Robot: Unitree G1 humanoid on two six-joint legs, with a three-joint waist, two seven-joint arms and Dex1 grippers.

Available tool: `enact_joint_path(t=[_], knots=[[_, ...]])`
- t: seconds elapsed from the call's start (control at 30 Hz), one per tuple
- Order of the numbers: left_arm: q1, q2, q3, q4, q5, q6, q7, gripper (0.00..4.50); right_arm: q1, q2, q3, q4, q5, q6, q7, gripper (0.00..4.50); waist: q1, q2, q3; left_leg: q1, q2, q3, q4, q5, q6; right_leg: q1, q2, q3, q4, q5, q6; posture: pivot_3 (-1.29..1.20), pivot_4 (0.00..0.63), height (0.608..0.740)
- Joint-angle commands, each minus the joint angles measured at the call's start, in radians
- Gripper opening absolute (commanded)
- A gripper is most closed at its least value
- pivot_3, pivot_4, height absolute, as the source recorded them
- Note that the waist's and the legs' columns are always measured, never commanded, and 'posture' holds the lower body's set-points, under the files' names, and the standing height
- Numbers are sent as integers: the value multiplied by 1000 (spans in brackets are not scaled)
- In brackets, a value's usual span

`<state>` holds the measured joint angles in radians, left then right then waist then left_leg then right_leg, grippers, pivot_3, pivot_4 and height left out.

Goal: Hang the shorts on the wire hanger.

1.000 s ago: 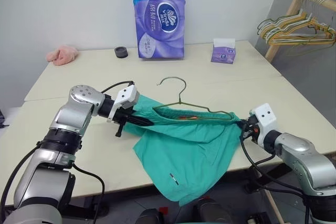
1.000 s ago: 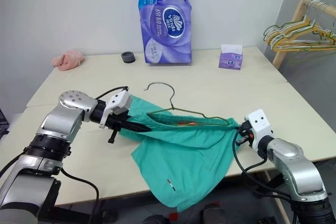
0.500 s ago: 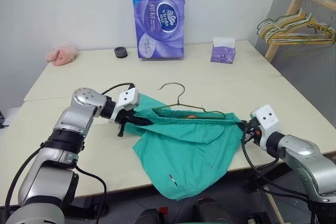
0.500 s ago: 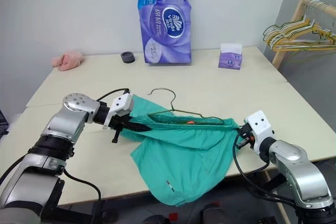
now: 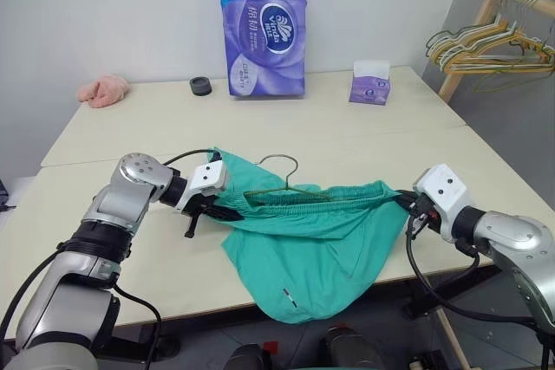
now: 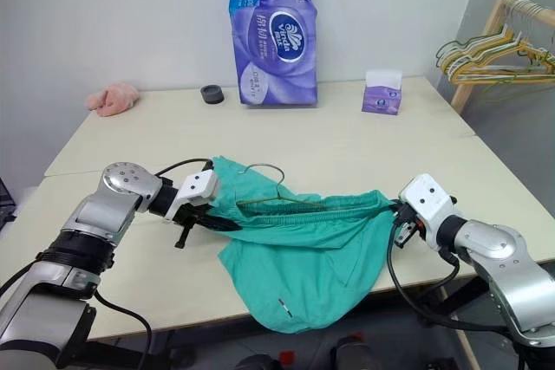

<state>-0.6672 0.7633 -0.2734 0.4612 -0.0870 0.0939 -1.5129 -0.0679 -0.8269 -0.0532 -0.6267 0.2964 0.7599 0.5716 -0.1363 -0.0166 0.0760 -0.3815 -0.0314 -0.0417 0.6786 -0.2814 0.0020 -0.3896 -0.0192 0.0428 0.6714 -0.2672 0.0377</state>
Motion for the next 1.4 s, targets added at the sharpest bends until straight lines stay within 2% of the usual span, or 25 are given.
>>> enact_joint_path(t=[0.03, 0.13, 0.23, 0.4, 0.67, 0.8, 0.9, 1.23, 1.33, 1.4], knots=[[-29, 6, 16, 27, 32, -24, 37, 0, 8, -38, -42, -28, -20, -20, 20, 12, 0, 0, 0, 0, 0, 0, 0, 0, 0, 0, 0, 0, 0, 0, 0, -202, 63, 740], [-23, 3, 7, 23, 45, -36, 39, 0, -17, -58, -25, -38, -32, -28, 29, 12, -2, 0, 0, 0, 0, 0, 0, 0, 0, 0, 0, 0, 0, 0, 0, -203, 63, 740], [-18, -15, 3, -4, 56, -36, 69, 0, -115, -75, 31, -56, -40, -8, 42, 12, -4, 1, 1, 0, 0, 0, 0, 0, 0, 0, 0, 0, 0, 0, 0, -212, 63, 740], [-25, -85, -5, -61, 77, -5, 152, 0, -339, -92, 230, -80, -87, 22, 100, 12, -4, 2, 1, 0, 0, 0, 0, 0, 0, -1, 0, 0, 0, 0, 0, -214, 58, 740], [-9, -127, -9, -107, 103, 0, 212, 0, -449, -73, 368, -95, -134, 77, 139, 12, -3, 2, 1, -2, 0, -2, 0, 0, 0, 0, -1, -1, -4, 0, 0, -214, 56, 740], [-2, -134, -2, -113, 96, -4, 206, 0, -441, -105, 365, -87, -150, 80, 172, 12, -3, 2, 1, -2, 0, -2, -1, 0, 0, 0, -1, -2, -5, 0, -1, -212, 55, 740], [4, -140, 4, -122, 85, -3, 204, 0, -436, -127, 335, -96, -138, 90, 193, 618, -3, 2, 1, -2, 0, -2, -1, 0, 0, 0, -1, -2, -5, 1, -1, -213, 53, 740], [23, -150, 0, -146, 80, -6, 195, 0, -362, -237, 127, -194, 18, 217, 309, 4041, -3, 2, 1, -2, 0, -3, -1, 0, 0, 0, -1, -2, -6, 1, -1, -229, 55, 740], [27, -155, -4, -150, 78, -12, 187, 0, -314, -233, 45, -219, 84, 308, 302, 4041, -2, 2, 1, -2, 0, -3, -1, 0, 0, 0, -1, -2, -7, 1, -1, -235, 57, 740], [28, -159, -7, -155, 76, -13, 181, 0, -288, -193, 41, -218, 89, 358, 245, 4041, -3, 2, 1, -2, 0, -3, -1, 0, 0, 0, -1, -2, -7, 1, -1, -241, 58, 740]])
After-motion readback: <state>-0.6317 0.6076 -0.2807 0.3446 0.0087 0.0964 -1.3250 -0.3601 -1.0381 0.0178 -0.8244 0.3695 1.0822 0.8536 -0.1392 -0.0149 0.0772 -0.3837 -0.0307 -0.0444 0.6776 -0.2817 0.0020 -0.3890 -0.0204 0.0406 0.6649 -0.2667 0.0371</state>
